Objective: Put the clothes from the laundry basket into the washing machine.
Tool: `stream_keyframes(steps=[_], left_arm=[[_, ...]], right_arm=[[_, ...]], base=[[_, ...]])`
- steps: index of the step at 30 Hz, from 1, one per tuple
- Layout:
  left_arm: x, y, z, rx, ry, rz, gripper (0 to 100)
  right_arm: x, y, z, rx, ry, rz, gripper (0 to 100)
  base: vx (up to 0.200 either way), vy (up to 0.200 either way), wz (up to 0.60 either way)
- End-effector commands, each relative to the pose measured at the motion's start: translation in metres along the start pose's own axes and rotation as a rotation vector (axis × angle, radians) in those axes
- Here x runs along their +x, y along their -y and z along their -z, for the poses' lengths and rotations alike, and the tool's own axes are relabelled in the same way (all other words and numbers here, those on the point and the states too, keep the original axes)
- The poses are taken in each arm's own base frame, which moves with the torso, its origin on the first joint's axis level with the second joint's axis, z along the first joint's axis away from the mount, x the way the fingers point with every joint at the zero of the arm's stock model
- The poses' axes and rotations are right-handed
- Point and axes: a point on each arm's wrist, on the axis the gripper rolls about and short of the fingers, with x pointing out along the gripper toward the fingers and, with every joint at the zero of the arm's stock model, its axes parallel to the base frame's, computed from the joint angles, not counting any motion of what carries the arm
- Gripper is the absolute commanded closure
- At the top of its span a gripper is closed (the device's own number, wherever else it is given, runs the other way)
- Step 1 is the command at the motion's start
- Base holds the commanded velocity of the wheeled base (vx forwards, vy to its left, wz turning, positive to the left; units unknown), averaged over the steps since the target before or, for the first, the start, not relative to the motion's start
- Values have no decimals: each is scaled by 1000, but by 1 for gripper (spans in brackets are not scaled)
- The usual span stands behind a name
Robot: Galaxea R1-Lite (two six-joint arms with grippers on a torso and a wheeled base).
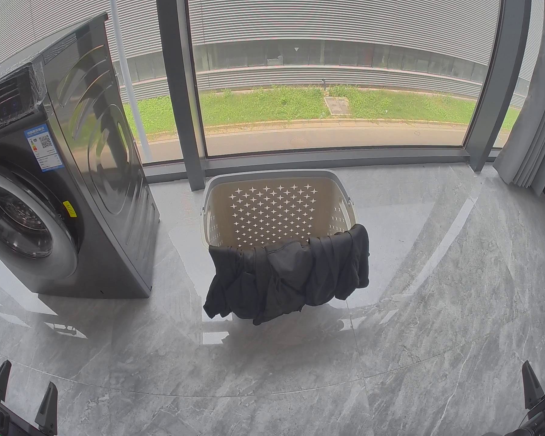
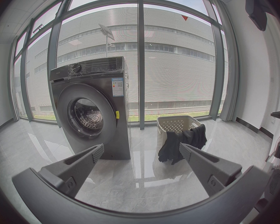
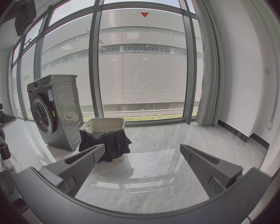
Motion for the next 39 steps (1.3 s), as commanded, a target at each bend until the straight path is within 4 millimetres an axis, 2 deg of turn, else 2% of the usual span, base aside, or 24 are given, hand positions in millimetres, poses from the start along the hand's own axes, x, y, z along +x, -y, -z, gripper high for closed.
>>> stream_keyframes(steps=[1, 13, 28, 34, 39], left_arm=[[0, 0, 5, -1, -2, -1, 0], [0, 0, 5, -1, -2, -1, 0], [0, 0, 5, -1, -1, 1, 0], [0, 0, 5, -1, -1, -1, 0], [0, 0, 5, 1, 1, -1, 0]], right_arm=[[0, 0, 5, 0, -1, -1, 0], [0, 0, 5, 0, -1, -1, 0], [0, 0, 5, -2, -1, -1, 0], [0, 0, 5, 0, -1, -1, 0], [0, 0, 5, 0, -1, -1, 0]], base=[[200, 0, 0], [200, 0, 0], [0, 0, 0], [0, -200, 0], [0, 0, 0]])
